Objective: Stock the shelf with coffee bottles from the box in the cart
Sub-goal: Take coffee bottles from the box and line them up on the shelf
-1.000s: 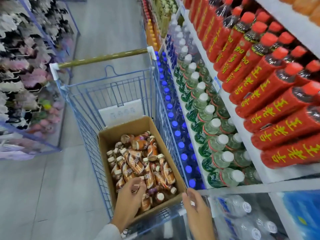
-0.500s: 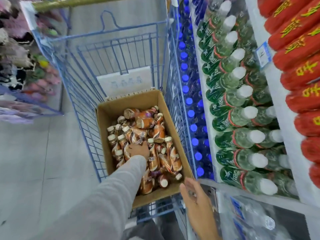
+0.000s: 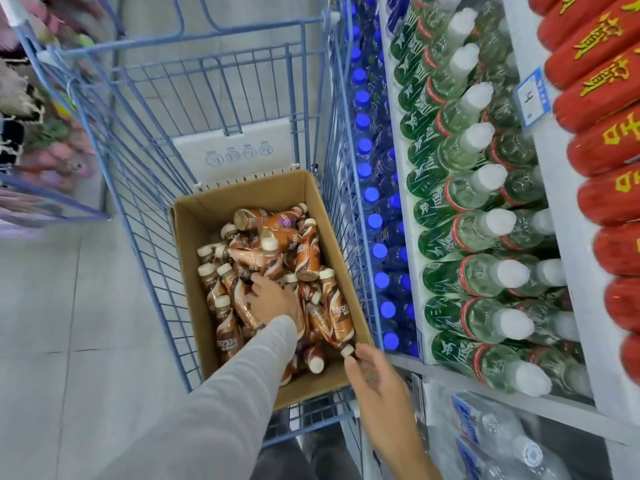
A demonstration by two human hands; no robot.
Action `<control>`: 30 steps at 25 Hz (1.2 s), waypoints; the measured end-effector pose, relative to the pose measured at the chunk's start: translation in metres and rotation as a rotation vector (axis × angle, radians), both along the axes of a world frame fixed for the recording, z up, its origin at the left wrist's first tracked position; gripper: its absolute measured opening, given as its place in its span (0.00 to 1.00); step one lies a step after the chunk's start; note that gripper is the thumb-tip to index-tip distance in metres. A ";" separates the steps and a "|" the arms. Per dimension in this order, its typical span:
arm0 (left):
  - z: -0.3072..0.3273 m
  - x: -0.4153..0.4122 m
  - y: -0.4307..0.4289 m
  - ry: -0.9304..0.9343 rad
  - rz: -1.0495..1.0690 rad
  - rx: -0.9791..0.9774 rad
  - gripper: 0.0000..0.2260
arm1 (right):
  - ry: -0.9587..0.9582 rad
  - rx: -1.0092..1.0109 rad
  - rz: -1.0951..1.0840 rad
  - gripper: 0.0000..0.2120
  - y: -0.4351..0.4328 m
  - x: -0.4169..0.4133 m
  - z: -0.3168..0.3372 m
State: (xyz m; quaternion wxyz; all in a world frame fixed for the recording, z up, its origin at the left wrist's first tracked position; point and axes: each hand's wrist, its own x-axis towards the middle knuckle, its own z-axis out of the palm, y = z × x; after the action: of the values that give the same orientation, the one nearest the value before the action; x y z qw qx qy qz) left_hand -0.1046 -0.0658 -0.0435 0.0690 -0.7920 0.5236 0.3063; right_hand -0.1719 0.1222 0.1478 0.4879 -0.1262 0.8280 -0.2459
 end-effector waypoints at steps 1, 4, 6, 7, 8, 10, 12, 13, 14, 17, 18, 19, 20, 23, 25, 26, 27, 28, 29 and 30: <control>0.003 0.006 0.003 0.054 -0.070 -0.008 0.34 | 0.005 -0.006 0.016 0.19 -0.002 0.000 -0.001; 0.029 0.034 0.010 0.365 -0.037 -0.024 0.29 | -0.023 -0.027 0.022 0.20 -0.020 -0.004 -0.005; 0.060 0.057 0.018 0.590 0.104 0.035 0.29 | -0.035 -0.043 0.040 0.20 -0.040 -0.006 -0.012; 0.074 0.069 0.023 0.676 0.176 0.076 0.29 | -0.023 -0.042 0.050 0.19 -0.052 -0.007 -0.020; 0.089 0.080 0.029 0.743 0.250 0.121 0.30 | -0.003 -0.045 0.066 0.18 -0.066 -0.008 -0.026; 0.113 0.104 0.038 0.807 0.367 0.158 0.32 | 0.028 -0.029 0.102 0.18 -0.102 -0.011 -0.054; 0.135 0.120 0.044 0.817 0.410 0.143 0.32 | 0.071 0.002 0.096 0.19 -0.145 -0.015 -0.087; 0.143 0.127 0.046 0.809 0.415 0.134 0.30 | 0.108 0.028 0.098 0.21 -0.165 -0.017 -0.108; 0.153 0.132 0.046 0.805 0.412 0.124 0.27 | 0.146 0.070 0.120 0.25 -0.183 -0.019 -0.125; 0.168 0.143 0.038 0.804 0.456 0.101 0.20 | 0.215 0.199 0.219 0.37 -0.226 -0.023 -0.171; 0.169 0.146 0.034 0.800 0.467 0.102 0.20 | 0.189 0.229 0.212 0.40 -0.234 -0.023 -0.180; 0.168 0.148 0.030 0.793 0.474 0.106 0.21 | 0.168 0.258 0.190 0.43 -0.239 -0.024 -0.194; 0.167 0.151 0.026 0.783 0.473 0.101 0.21 | 0.181 0.282 0.170 0.44 -0.244 -0.025 -0.202; 0.165 0.159 0.017 0.790 0.445 0.097 0.21 | 0.285 0.305 0.140 0.36 -0.245 -0.024 -0.216; 0.166 0.162 0.013 0.803 0.403 0.097 0.20 | 0.269 0.245 0.088 0.32 -0.243 -0.022 -0.201; 0.169 0.161 0.011 0.810 0.386 0.096 0.19 | 0.254 0.197 0.066 0.32 -0.240 -0.019 -0.187; 0.171 0.160 0.010 0.823 0.364 0.097 0.18 | 0.246 0.146 0.049 0.32 -0.235 -0.016 -0.174; 0.176 0.157 0.007 0.831 0.341 0.095 0.19 | 0.238 0.084 0.025 0.33 -0.228 -0.012 -0.156; 0.180 0.154 0.006 0.845 0.313 0.091 0.19 | 0.235 0.014 -0.001 0.33 -0.220 -0.006 -0.136; 0.187 0.149 0.005 0.862 0.292 0.090 0.20 | 0.238 -0.052 -0.033 0.32 -0.210 -0.001 -0.112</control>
State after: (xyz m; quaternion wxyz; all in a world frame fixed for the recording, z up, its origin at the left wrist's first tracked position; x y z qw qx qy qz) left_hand 0.0447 -0.0612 0.1437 -0.1646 -0.6539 0.3735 0.6370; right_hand -0.1727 -0.0875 0.0354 0.3786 -0.1536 0.8754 -0.2584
